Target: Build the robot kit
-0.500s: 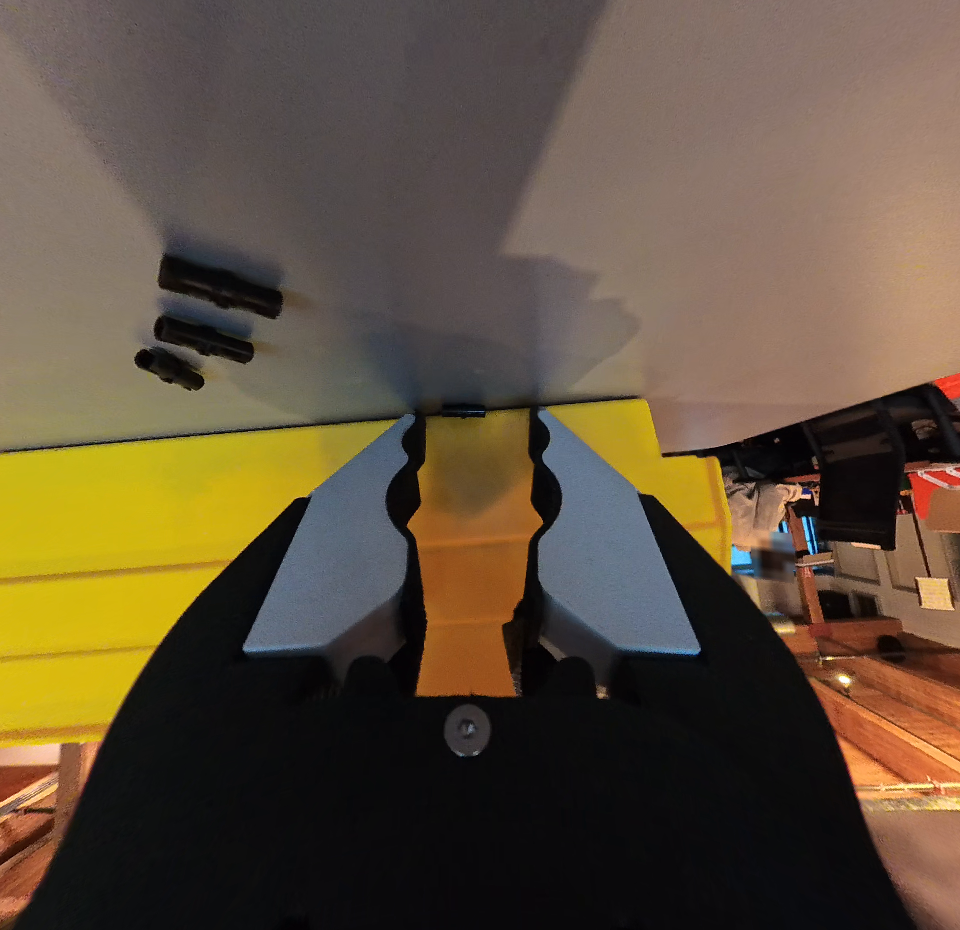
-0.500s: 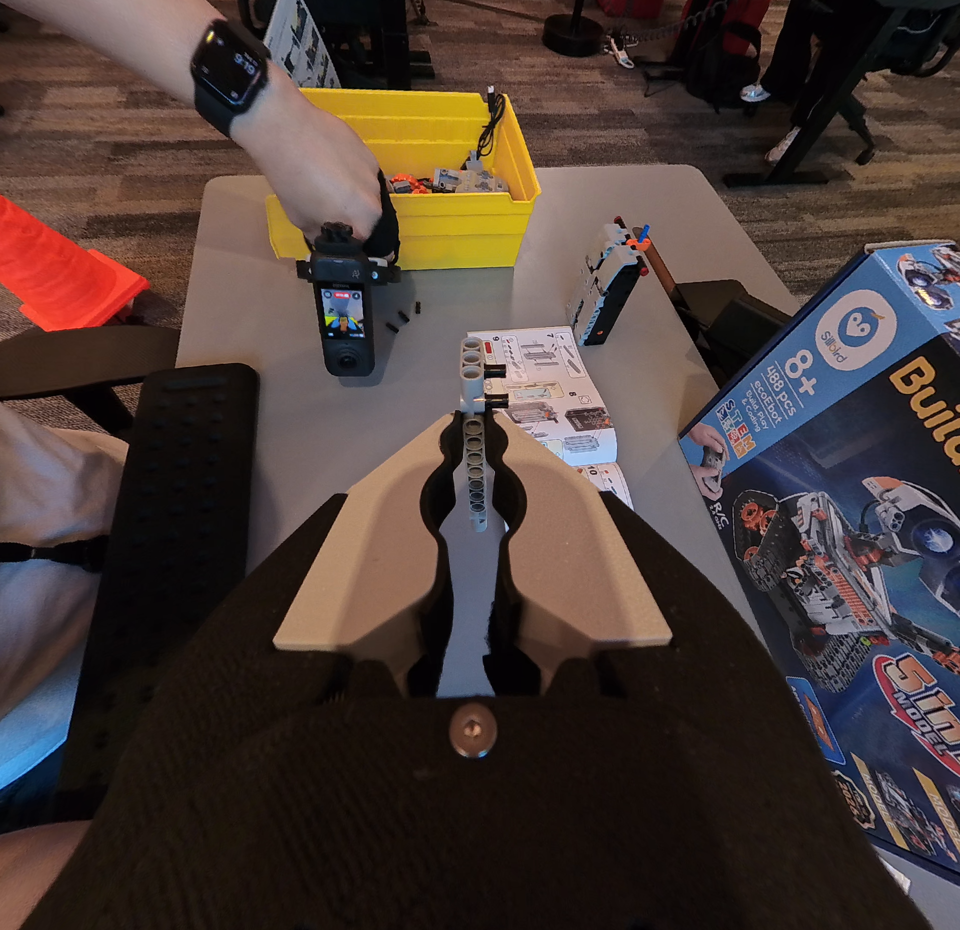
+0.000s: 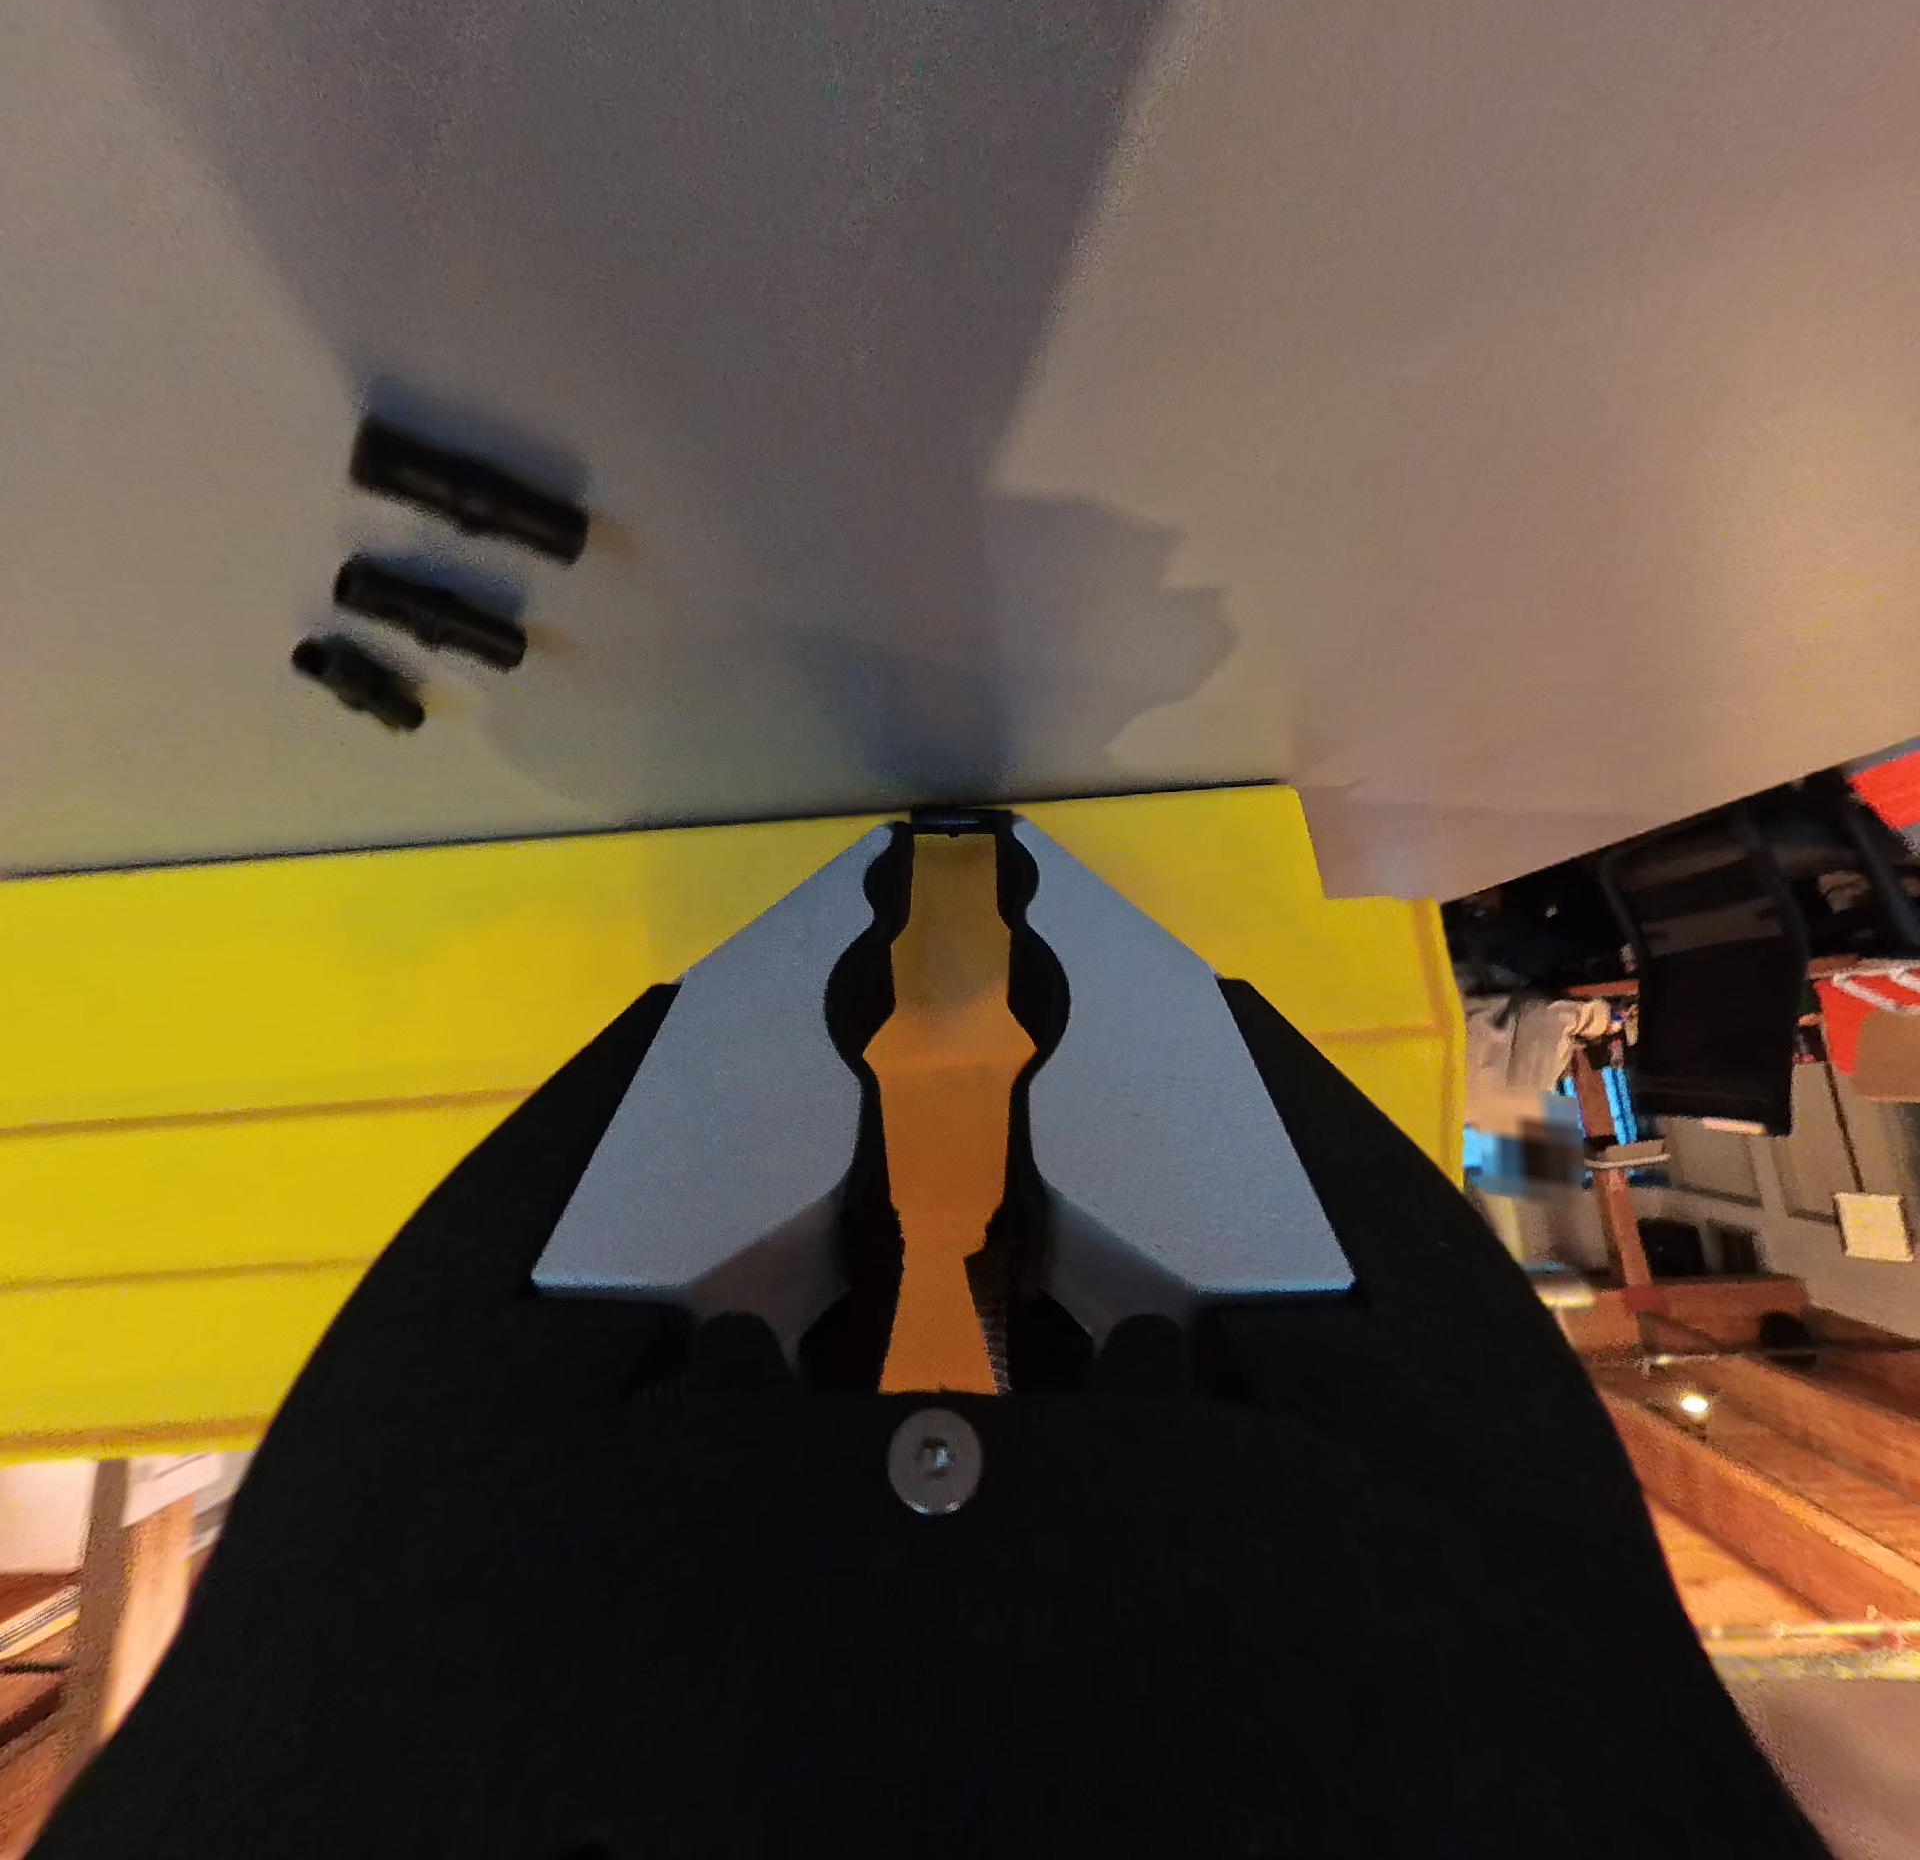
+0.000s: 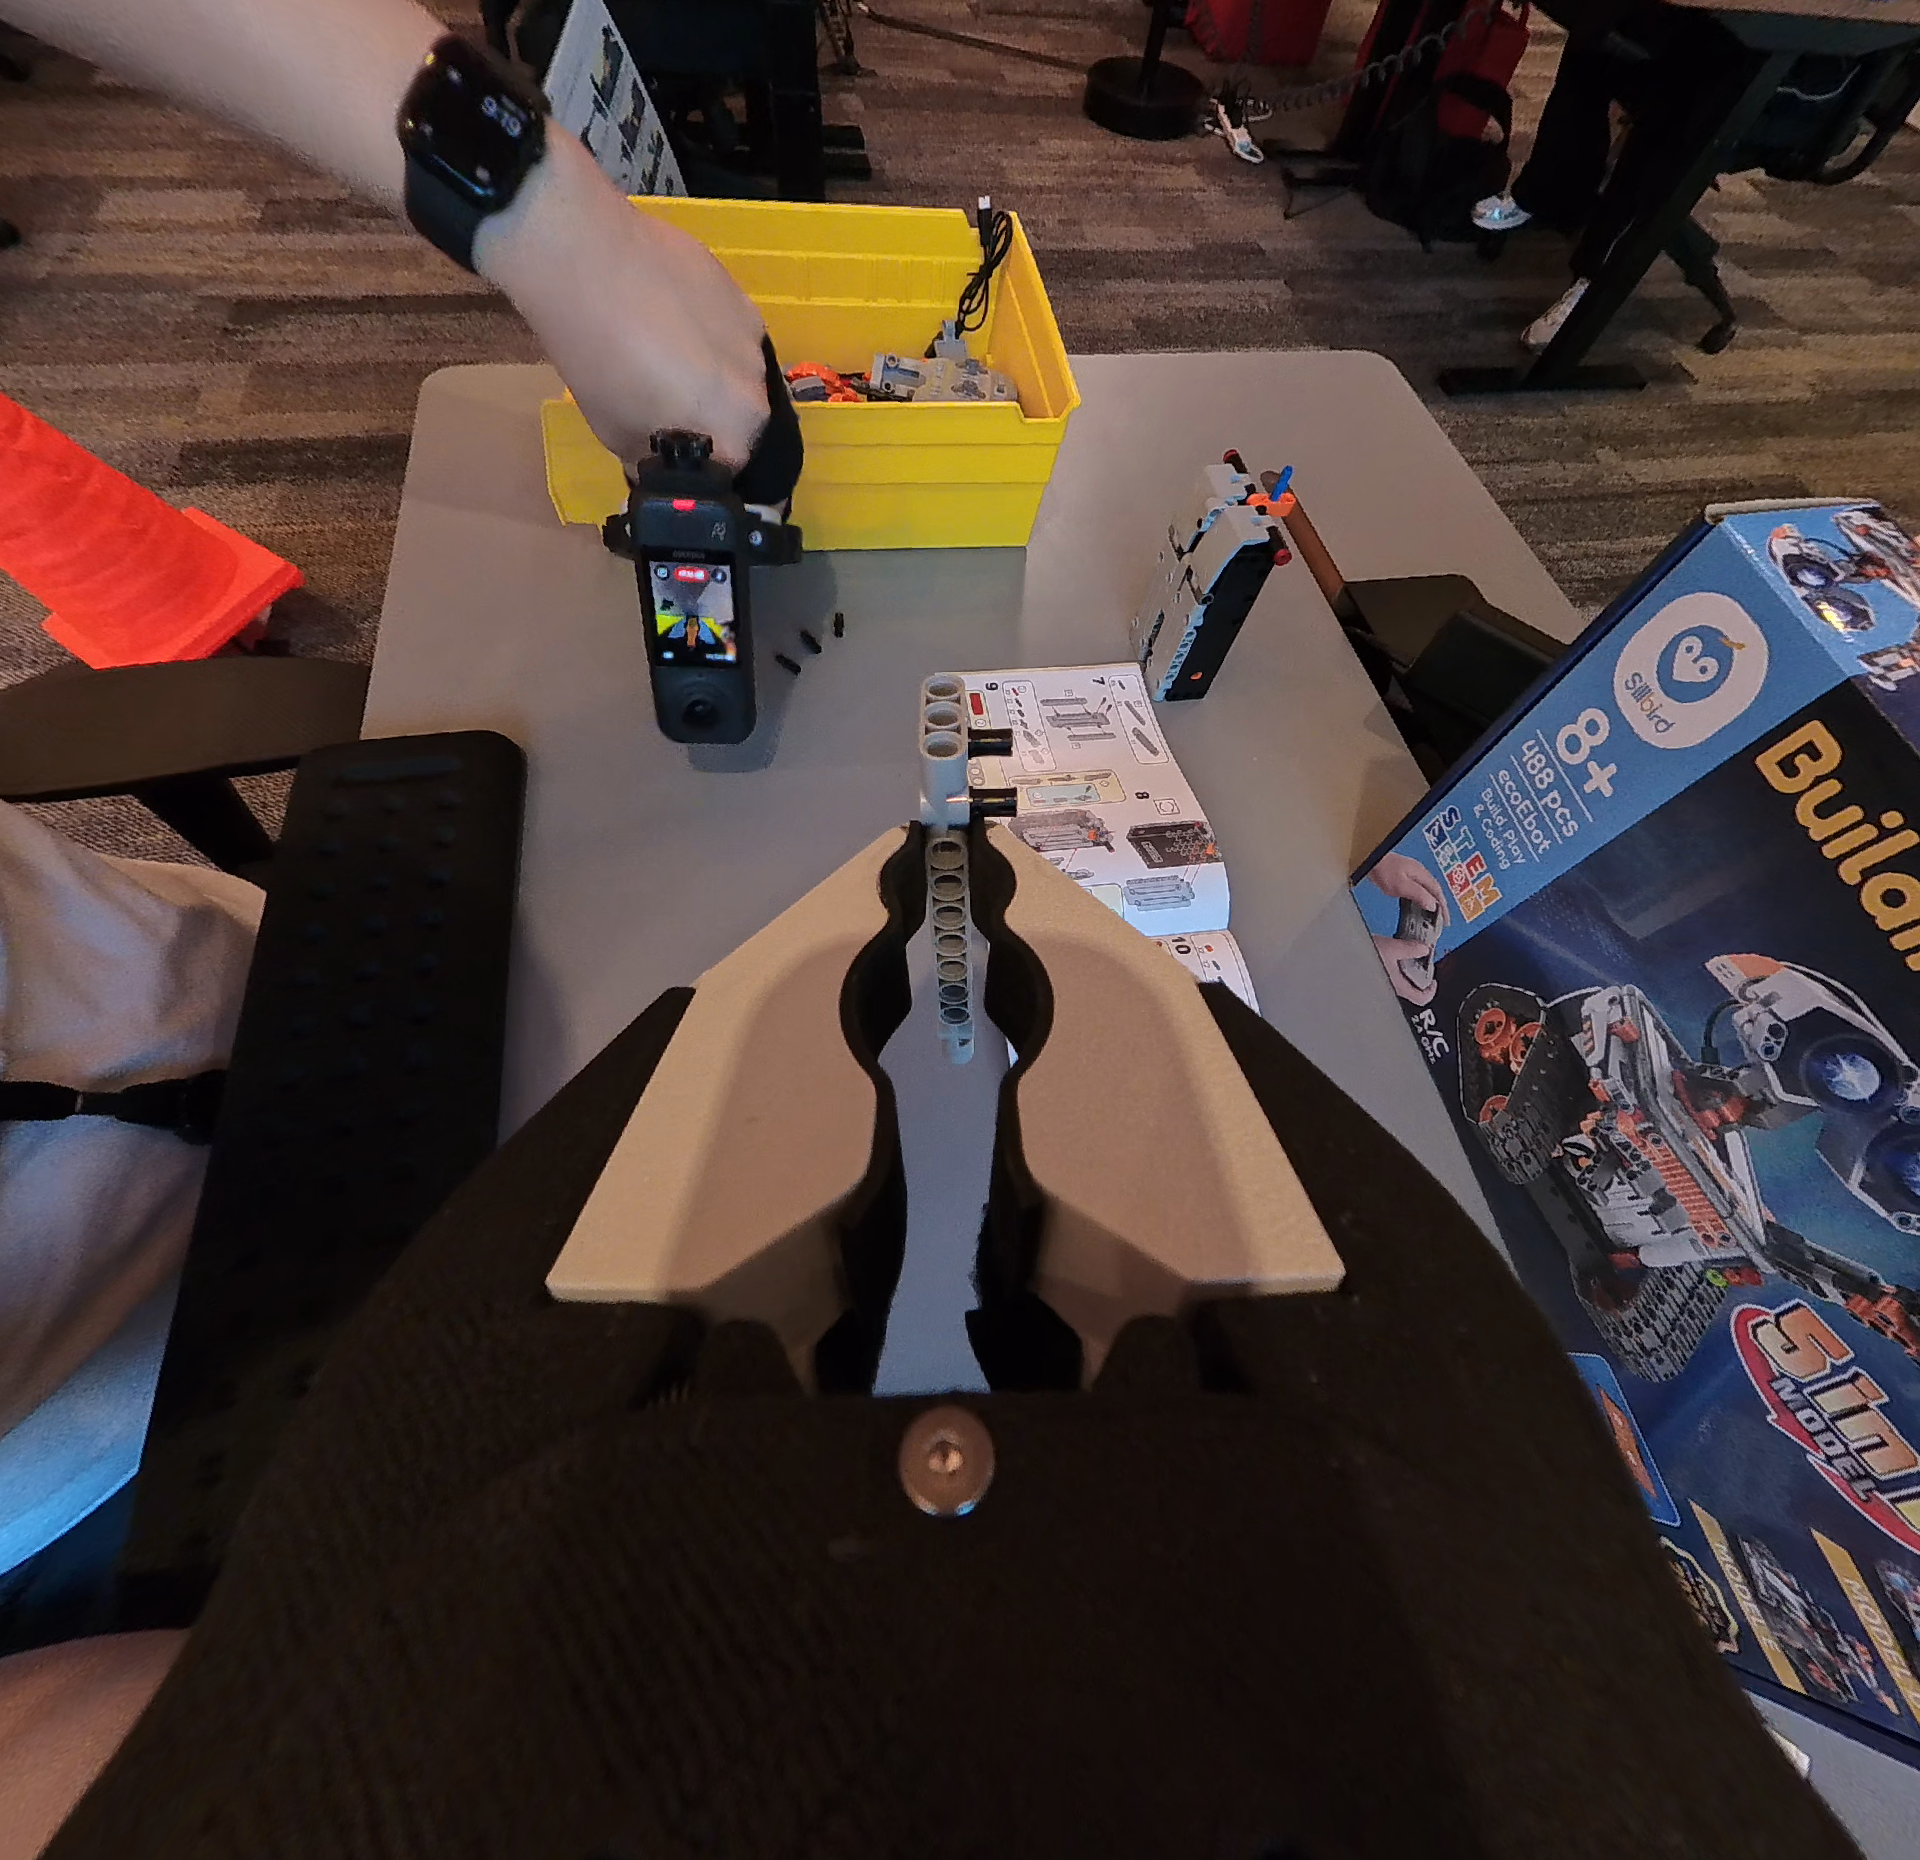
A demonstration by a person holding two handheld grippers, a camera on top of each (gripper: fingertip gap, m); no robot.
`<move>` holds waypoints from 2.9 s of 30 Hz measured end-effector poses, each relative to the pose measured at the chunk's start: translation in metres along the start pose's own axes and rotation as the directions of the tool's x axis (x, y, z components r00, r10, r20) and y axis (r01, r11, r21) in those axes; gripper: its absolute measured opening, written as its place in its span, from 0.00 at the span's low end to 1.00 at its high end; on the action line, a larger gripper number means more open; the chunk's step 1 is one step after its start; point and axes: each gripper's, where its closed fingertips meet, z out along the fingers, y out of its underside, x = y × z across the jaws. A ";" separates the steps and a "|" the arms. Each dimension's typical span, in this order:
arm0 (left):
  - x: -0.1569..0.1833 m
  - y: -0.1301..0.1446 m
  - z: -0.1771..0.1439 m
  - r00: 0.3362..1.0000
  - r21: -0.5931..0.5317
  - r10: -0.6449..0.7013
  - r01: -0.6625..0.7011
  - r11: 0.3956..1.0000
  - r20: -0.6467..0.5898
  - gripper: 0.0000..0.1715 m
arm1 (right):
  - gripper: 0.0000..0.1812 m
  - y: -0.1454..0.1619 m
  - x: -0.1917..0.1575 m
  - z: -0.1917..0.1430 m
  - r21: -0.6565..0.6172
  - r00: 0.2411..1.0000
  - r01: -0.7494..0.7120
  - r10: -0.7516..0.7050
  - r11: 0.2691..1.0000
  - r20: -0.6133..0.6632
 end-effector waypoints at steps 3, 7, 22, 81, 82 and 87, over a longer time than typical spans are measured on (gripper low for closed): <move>0.001 0.001 -0.015 0.997 0.079 -0.068 0.070 0.994 -0.032 0.08 | 0.04 0.000 -0.001 0.000 -0.002 1.000 0.004 -0.004 1.000 0.001; 0.006 -0.020 -0.058 0.981 0.338 -0.165 0.192 0.922 -0.106 0.08 | 0.04 0.002 0.000 0.000 -0.008 1.000 0.002 -0.002 1.000 0.002; -0.015 -0.122 -0.217 0.798 0.970 -0.552 0.204 -0.131 -0.242 0.08 | 0.04 0.004 -0.012 0.016 -0.025 0.996 -0.008 0.010 1.000 0.088; -0.023 -0.118 -0.196 0.946 0.961 -0.268 -0.112 0.252 0.180 0.17 | 0.04 0.028 0.004 0.029 -0.148 0.999 -0.042 0.046 0.988 0.022; -0.023 -0.123 -0.187 0.962 0.958 -0.225 -0.087 0.272 0.152 0.18 | 0.04 0.029 0.005 0.027 -0.147 0.999 -0.045 0.048 0.988 0.014; -0.024 -0.137 -0.164 0.990 0.956 -0.131 -0.005 0.295 0.046 0.20 | 0.04 0.030 0.008 0.025 -0.145 0.998 -0.056 0.057 0.988 0.005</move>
